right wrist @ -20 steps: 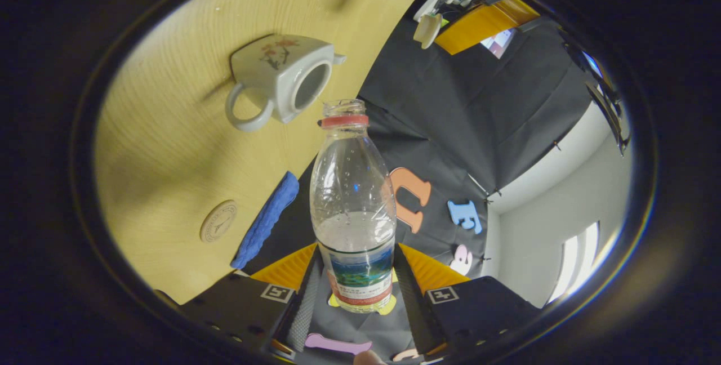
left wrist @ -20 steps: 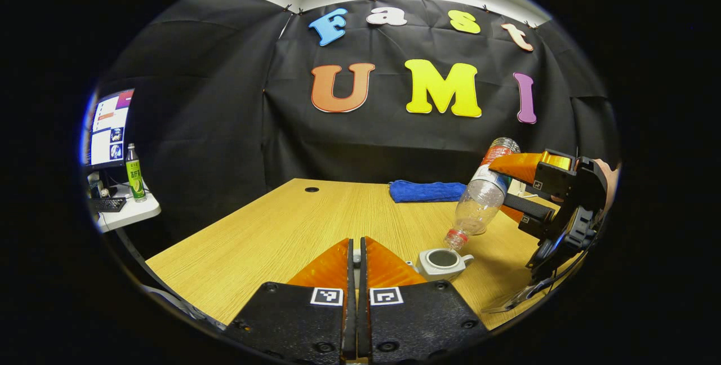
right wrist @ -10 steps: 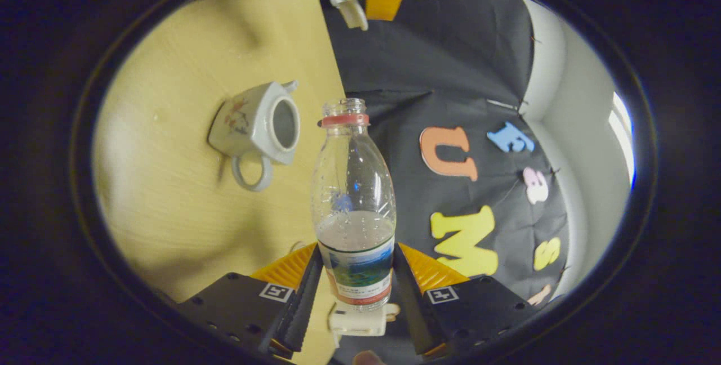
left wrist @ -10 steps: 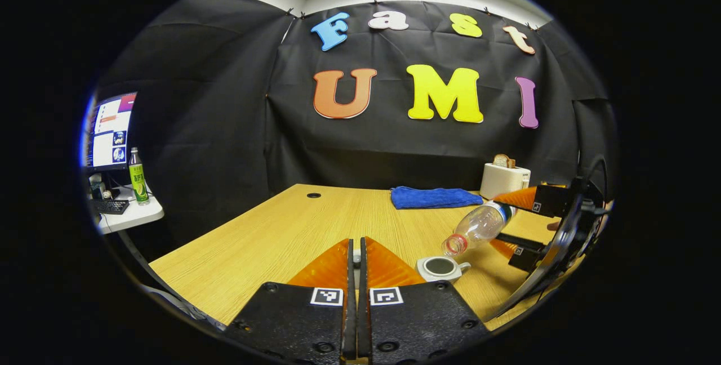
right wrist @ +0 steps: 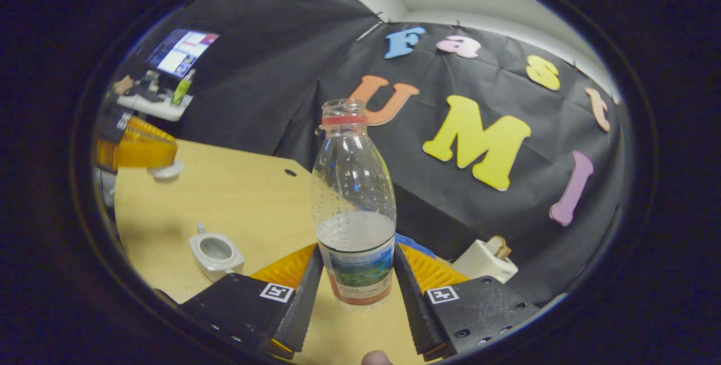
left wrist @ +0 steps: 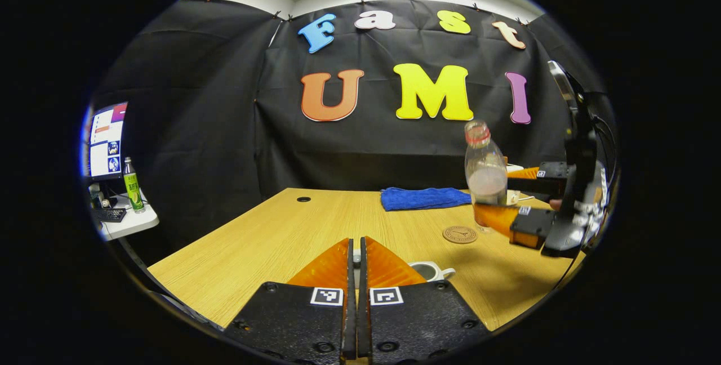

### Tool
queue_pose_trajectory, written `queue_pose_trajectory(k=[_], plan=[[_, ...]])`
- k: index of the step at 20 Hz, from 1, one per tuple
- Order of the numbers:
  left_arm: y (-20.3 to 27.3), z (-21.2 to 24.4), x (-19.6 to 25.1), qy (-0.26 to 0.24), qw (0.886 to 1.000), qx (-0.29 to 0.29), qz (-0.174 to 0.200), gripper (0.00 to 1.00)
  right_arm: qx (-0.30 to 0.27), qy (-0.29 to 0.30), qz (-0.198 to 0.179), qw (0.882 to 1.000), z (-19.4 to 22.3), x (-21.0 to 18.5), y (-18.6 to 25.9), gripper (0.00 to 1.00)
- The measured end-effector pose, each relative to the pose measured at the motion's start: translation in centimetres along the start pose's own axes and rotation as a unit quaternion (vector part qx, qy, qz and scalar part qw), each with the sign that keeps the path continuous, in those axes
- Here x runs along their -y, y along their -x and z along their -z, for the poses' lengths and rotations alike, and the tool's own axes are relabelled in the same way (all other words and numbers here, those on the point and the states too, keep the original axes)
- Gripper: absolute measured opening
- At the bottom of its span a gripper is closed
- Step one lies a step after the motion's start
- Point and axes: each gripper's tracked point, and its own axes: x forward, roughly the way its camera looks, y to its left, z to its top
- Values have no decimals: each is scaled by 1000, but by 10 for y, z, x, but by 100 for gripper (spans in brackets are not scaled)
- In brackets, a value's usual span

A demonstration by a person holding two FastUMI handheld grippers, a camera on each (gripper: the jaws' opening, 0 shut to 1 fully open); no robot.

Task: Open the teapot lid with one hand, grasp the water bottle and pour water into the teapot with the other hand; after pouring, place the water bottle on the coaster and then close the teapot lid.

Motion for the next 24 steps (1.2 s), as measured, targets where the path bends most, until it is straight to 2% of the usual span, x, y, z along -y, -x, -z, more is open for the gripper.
queue_pose_trajectory(k=[2,4,8,13,20,24], plan=[[0,-1,4,-3,1000,1,4,4,7,-67,15,998,0,22,-10,72],[1,-1,6,-5,1000,2,5,4,9,-107,32,994,5,44,-23,70],[-1,1,0,-4,1000,0,0,4,9,-158,25,987,27,61,-53,70],[-3,4,-7,-8,1000,-2,-11,3,-8,-188,-3,982,55,49,-89,70],[-7,12,-17,-5,1000,-12,-22,3,-43,-202,-4,979,91,44,-116,71],[-8,14,-18,-5,1000,-15,-22,4,-46,-211,-2,976,97,44,-118,71]])
